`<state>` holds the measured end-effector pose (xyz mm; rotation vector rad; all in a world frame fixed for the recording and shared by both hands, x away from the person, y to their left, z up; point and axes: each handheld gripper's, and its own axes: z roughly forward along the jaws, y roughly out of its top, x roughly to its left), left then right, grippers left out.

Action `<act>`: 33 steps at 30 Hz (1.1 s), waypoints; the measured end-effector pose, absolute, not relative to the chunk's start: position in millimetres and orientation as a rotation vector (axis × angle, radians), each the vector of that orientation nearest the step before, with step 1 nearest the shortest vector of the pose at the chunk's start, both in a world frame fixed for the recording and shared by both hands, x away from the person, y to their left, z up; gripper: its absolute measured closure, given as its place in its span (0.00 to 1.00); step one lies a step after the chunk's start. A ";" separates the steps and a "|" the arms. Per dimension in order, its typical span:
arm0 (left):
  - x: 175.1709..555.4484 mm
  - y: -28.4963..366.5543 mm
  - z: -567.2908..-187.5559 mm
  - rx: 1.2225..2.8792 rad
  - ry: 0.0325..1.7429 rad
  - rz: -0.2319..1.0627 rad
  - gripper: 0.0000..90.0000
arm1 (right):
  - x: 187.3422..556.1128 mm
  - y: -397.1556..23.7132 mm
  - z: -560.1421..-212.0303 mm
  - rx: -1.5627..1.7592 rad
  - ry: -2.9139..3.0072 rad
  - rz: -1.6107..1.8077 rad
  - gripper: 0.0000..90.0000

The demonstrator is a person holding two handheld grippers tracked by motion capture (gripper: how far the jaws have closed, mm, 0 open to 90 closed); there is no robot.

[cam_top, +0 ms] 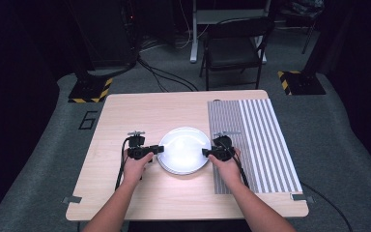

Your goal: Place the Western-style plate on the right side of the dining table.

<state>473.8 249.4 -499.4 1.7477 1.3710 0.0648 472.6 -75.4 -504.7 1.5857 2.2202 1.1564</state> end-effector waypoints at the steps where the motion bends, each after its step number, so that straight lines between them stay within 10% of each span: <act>1: 473.9 249.3 -499.5 1.752 1.366 0.066 0.70 | 472.2 -75.6 -504.2 1.584 2.220 1.148 0.60; 33: 477.9 204.1 -495.3 1.772 1.272 0.016 0.72 | 466.9 -103.6 -487.0 1.567 2.157 1.179 0.65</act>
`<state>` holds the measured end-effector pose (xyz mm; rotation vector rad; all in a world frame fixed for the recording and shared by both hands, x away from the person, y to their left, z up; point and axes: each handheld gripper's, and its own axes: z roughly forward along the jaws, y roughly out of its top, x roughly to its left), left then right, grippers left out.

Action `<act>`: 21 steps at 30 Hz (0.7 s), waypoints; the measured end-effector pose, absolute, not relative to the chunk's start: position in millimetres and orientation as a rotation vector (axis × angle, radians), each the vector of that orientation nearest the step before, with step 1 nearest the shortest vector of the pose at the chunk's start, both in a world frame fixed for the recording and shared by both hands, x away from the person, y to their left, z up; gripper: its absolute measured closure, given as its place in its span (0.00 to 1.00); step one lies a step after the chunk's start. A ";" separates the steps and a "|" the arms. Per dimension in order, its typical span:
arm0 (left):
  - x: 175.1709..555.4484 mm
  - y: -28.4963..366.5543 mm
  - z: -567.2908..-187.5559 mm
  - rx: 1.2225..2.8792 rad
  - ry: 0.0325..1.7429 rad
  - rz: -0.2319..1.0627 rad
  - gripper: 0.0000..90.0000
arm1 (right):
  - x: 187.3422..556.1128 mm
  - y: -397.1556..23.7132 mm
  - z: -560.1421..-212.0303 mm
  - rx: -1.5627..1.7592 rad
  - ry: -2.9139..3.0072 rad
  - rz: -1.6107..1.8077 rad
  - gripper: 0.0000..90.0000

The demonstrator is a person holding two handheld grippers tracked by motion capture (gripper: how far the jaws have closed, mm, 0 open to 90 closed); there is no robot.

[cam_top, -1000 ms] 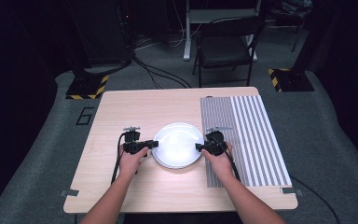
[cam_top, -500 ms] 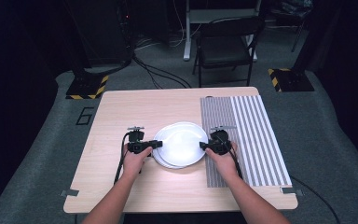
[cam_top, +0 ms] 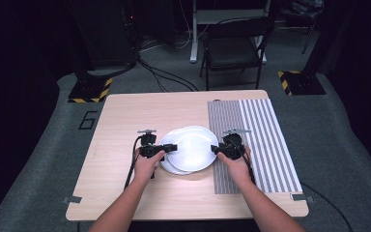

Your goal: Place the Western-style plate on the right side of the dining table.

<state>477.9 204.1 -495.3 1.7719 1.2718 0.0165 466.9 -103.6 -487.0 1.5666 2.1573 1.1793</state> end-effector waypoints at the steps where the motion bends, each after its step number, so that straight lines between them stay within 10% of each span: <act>1: 477.9 202.1 -495.7 1.777 1.271 0.020 0.71 | 466.2 -102.1 -485.5 1.548 2.157 1.178 0.65; 21: 475.2 231.0 -494.7 1.789 1.354 0.089 0.69 | 465.5 -96.4 -489.6 1.533 2.176 1.134 0.62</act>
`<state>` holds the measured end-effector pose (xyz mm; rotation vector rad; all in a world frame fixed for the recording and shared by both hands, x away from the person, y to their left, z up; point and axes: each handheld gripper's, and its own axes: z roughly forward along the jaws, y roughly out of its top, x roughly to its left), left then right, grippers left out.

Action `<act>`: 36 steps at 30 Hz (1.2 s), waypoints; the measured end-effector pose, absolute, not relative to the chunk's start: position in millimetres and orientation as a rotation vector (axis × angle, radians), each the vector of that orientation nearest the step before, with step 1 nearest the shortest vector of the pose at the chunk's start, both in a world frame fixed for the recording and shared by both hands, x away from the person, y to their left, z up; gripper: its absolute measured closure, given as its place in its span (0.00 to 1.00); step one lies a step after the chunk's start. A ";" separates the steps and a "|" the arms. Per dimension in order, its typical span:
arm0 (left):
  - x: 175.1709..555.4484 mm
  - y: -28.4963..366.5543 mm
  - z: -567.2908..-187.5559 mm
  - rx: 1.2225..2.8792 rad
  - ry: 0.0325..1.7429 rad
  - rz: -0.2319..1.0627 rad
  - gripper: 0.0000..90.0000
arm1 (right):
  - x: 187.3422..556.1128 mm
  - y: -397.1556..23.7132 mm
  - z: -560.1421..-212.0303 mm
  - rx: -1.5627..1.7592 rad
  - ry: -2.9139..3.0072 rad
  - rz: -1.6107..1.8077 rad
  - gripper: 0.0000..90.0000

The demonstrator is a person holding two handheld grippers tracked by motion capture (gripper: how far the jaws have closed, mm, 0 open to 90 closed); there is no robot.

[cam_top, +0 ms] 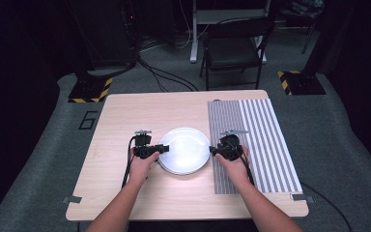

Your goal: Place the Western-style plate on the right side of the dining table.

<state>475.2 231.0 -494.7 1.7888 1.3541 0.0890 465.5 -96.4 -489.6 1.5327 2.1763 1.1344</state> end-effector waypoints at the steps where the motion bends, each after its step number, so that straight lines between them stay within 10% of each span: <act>1: 475.0 232.0 -494.4 1.784 1.357 0.100 0.69 | 465.3 -96.2 -489.2 1.535 2.176 1.133 0.62; 36: 473.3 251.5 -497.1 1.706 1.426 0.054 0.68 | 464.6 -85.1 -492.1 1.524 2.196 1.151 0.60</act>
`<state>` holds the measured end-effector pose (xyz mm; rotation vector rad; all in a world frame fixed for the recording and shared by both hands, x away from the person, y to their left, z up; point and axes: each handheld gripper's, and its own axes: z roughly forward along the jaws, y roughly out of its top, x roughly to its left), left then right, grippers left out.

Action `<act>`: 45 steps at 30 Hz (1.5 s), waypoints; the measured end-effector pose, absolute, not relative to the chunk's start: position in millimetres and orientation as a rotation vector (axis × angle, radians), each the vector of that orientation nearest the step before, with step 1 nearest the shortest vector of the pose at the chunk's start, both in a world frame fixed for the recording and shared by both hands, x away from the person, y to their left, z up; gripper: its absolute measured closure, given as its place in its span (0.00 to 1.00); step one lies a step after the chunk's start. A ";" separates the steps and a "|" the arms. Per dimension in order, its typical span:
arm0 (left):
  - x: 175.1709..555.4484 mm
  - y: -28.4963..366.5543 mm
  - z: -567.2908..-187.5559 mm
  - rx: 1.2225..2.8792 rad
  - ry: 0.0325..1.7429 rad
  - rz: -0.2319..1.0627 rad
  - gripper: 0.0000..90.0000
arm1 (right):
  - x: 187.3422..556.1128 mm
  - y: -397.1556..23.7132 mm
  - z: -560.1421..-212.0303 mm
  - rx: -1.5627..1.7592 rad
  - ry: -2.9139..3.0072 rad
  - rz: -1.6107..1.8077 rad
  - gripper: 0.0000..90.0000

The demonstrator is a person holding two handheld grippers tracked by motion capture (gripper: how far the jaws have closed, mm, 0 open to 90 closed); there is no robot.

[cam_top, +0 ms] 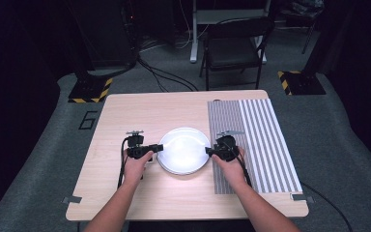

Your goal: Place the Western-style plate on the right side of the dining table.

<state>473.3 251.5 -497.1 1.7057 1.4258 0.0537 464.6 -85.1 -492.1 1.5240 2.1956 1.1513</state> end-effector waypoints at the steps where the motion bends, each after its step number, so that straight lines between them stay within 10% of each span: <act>1: 472.9 251.1 -499.1 1.700 1.429 0.042 0.68 | 464.6 -85.1 -492.1 1.523 2.196 1.151 0.60; 45: 476.4 220.3 -510.7 1.709 1.384 -0.011 0.66 | 462.6 -104.6 -485.7 1.618 2.147 1.197 0.61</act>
